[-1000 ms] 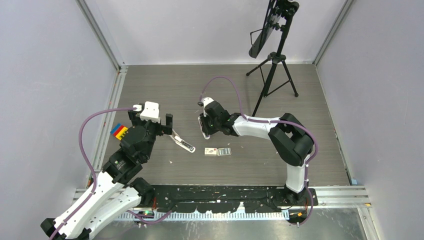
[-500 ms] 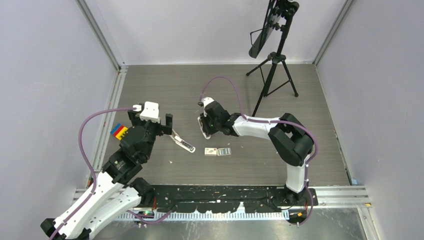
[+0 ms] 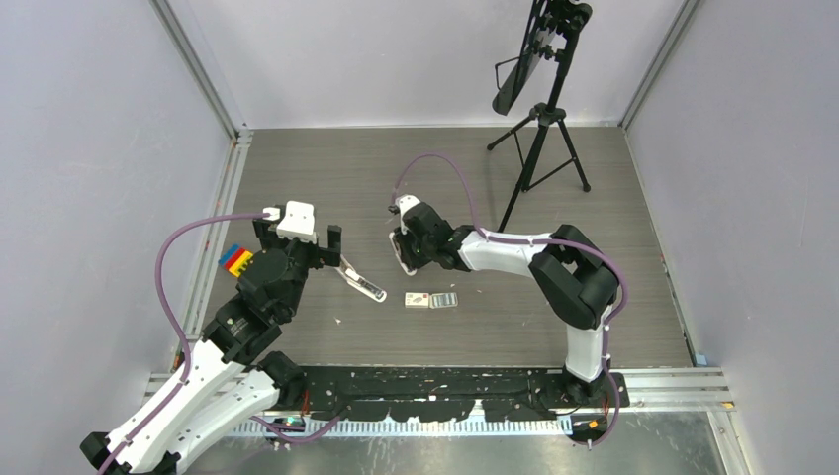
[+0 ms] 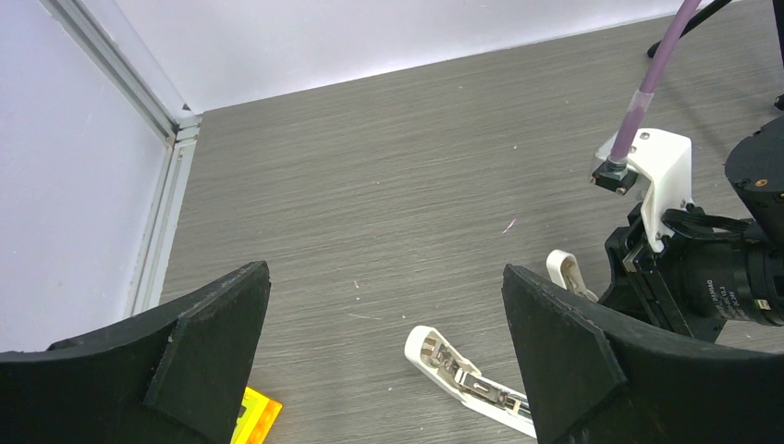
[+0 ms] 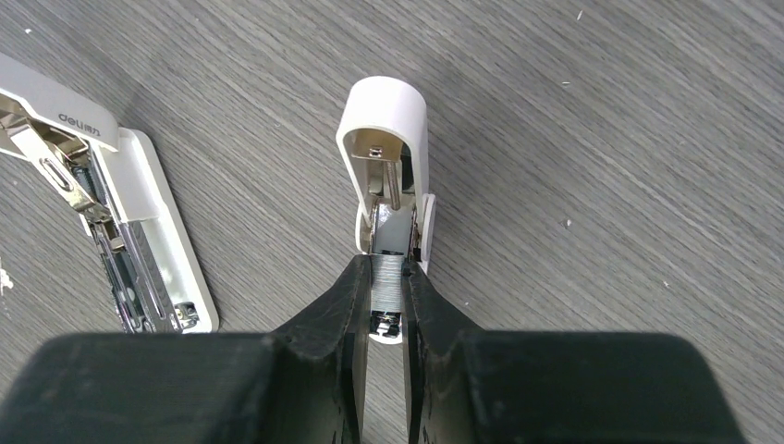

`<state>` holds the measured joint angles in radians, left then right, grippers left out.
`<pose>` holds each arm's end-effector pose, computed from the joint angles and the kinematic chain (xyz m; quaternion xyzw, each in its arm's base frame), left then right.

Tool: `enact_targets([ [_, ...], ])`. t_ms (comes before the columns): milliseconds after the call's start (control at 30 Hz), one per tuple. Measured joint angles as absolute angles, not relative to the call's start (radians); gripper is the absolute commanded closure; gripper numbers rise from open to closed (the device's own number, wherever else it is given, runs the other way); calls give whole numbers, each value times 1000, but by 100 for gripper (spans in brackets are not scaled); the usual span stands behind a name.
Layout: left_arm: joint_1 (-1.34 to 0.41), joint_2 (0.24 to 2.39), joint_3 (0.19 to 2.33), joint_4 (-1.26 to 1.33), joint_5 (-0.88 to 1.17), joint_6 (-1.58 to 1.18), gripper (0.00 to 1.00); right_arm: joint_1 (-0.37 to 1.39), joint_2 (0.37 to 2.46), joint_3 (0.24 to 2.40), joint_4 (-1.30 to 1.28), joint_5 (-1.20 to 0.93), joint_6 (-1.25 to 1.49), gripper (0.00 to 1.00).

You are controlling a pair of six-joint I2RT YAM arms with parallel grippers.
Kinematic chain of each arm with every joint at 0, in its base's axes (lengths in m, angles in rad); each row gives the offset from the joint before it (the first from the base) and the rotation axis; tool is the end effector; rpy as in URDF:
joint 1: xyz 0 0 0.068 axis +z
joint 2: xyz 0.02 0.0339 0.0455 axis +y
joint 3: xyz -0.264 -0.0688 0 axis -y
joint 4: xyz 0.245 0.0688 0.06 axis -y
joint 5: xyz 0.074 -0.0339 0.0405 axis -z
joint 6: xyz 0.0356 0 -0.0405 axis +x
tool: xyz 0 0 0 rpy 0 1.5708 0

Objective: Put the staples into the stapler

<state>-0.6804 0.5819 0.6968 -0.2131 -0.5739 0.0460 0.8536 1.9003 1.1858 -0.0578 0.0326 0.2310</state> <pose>0.1205 -0.0726 0.3361 0.0748 0.7318 -0.0016 0.6774 0.2692 0.3070 0.1716 -0.2761 0.8789 0.1877 0.3407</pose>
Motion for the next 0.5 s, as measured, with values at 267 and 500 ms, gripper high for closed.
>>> enact_targets([
  [267, -680, 579, 697, -213, -574, 46, 1, 863, 1905, 1191, -70, 41, 215, 82],
  [500, -680, 576, 697, -213, -574, 46, 1, 865, 1905, 1196, -83, 43, 213, 77],
])
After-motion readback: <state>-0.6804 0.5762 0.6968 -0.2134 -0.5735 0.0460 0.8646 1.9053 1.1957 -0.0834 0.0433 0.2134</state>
